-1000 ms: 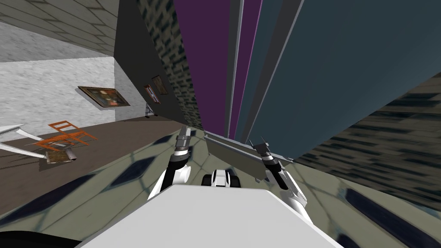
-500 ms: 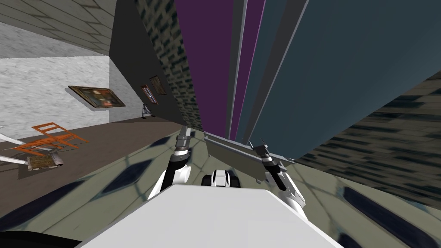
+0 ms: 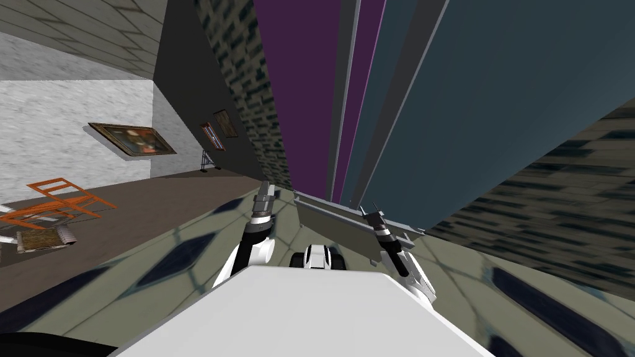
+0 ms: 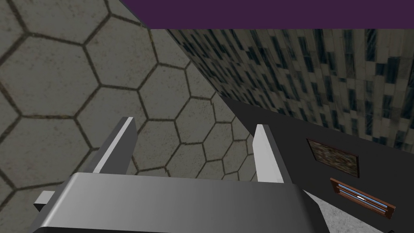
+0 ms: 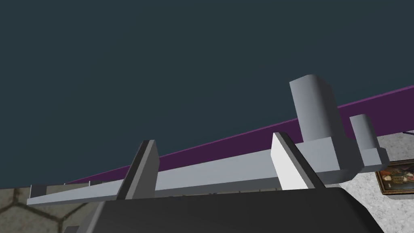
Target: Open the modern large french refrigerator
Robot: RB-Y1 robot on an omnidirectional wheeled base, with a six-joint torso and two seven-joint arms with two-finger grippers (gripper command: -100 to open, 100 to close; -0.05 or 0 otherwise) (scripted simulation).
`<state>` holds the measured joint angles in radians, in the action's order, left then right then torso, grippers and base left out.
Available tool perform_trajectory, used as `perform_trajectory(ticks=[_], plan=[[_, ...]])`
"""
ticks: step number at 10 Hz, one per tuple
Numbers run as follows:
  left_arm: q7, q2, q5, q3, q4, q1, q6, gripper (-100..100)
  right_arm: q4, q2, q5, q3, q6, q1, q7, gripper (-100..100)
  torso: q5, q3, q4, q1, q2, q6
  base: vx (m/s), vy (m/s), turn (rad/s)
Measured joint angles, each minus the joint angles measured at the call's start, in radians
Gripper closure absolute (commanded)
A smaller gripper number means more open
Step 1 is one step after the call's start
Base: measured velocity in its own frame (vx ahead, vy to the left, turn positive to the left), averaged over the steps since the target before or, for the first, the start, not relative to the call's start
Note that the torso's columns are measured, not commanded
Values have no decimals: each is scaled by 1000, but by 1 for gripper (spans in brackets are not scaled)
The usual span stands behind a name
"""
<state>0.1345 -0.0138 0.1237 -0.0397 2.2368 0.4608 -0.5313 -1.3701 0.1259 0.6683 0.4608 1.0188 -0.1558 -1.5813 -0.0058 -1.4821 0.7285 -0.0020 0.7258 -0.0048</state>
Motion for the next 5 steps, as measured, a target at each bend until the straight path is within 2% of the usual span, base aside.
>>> perform_trajectory(ticks=[3,5], plan=[[0,0,0,0,0,0,0,0,53,-71,32,28,16,6,-62,-100,2,-1,1,9,-1,-7,28,29,-29],[0,0,0,0,0,0,0,0,74,-102,41,36,18,12,-79,-100,2,0,2,9,-1,-7,6,11,2]])
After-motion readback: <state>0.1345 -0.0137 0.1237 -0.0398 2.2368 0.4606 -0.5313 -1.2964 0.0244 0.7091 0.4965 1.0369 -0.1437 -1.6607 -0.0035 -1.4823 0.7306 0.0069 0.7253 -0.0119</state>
